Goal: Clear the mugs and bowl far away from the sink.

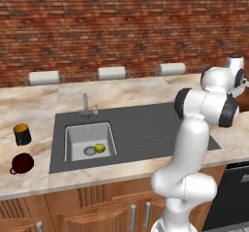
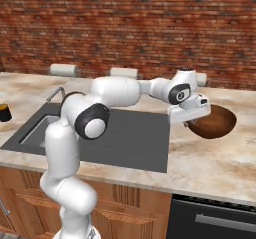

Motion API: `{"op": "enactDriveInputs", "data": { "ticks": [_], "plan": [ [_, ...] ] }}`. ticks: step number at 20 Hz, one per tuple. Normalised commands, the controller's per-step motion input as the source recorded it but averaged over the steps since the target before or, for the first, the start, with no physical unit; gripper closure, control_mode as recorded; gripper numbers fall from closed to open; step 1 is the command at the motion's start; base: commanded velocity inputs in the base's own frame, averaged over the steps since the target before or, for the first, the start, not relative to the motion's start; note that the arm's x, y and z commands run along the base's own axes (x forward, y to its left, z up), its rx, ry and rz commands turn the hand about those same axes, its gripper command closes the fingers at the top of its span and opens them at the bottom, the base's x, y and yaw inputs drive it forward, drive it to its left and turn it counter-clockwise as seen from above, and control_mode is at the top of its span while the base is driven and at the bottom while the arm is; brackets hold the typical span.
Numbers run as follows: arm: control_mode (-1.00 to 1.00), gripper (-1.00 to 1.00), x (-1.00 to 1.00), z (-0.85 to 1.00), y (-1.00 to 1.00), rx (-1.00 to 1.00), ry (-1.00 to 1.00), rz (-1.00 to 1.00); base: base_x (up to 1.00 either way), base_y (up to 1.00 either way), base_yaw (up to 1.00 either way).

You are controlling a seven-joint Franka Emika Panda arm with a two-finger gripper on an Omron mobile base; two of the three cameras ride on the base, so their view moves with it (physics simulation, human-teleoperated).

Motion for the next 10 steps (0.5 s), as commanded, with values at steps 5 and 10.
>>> {"op": "enactDriveInputs", "data": {
  "ticks": [5,10],
  "plan": [
    [-1.00,1.00,-1.00,0.12,1.00,-0.10,-0.01,0.25,0.00,0.00,0.00],
    [-1.00,1.00,-0.93,0.10,1.00,-0.05,0.00,0.25,0.00,0.00,0.00]
  ]
}}
